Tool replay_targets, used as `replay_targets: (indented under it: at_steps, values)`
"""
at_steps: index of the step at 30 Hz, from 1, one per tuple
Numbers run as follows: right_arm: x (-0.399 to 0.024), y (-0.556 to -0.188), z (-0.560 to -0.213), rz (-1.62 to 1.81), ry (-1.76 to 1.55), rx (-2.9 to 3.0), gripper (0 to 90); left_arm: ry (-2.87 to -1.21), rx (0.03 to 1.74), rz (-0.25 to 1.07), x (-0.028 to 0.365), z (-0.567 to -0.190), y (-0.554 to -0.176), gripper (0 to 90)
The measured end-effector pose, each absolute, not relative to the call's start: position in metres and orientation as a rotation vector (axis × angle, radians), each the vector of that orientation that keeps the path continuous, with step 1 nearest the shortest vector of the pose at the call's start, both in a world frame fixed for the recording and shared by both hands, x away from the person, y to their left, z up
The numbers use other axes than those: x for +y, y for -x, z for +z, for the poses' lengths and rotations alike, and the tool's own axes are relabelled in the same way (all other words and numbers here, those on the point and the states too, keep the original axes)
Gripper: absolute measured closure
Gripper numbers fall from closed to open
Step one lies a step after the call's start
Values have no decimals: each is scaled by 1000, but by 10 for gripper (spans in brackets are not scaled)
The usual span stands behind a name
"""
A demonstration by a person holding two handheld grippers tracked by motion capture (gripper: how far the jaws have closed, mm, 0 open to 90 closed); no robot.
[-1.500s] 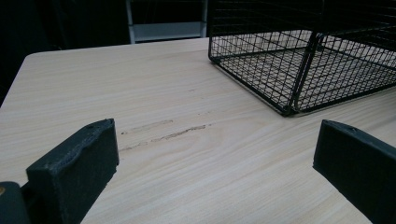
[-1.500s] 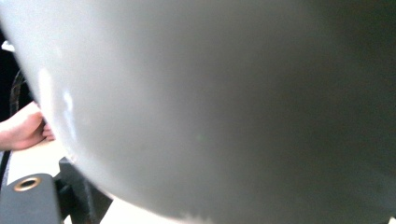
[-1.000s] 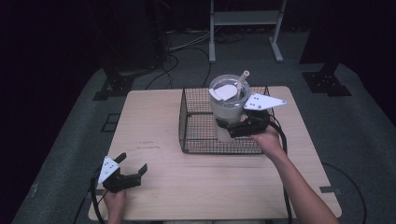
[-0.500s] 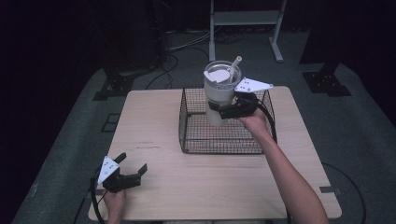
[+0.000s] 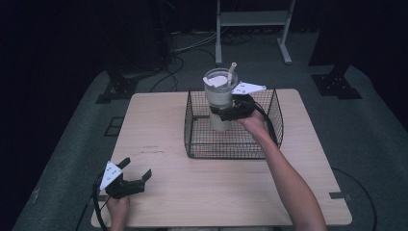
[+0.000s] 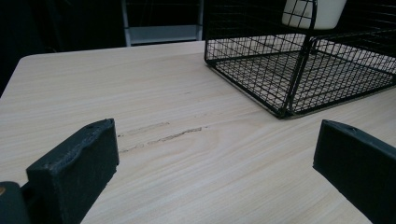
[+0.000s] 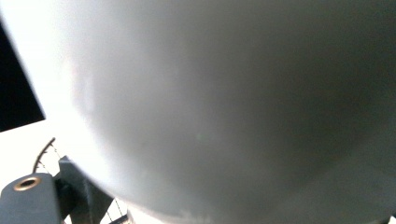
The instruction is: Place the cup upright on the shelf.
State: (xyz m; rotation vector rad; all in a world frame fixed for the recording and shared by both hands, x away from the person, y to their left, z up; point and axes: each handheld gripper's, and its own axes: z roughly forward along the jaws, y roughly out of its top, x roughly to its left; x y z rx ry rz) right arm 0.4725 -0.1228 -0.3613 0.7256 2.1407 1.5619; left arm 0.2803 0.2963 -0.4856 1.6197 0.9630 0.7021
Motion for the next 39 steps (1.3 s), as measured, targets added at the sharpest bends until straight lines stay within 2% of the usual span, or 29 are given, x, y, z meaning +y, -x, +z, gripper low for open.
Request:
replay_targets:
  at_steps: [14, 39]
  values:
    - [-108, -501, -397, 1509, -743, 2228, 88, -1611, 965, 702, 296, -486, -280, 0]
    - [-88, -520, -419, 1465, -747, 2356, 87, -1608, 963, 696, 297, -486, -279, 0]
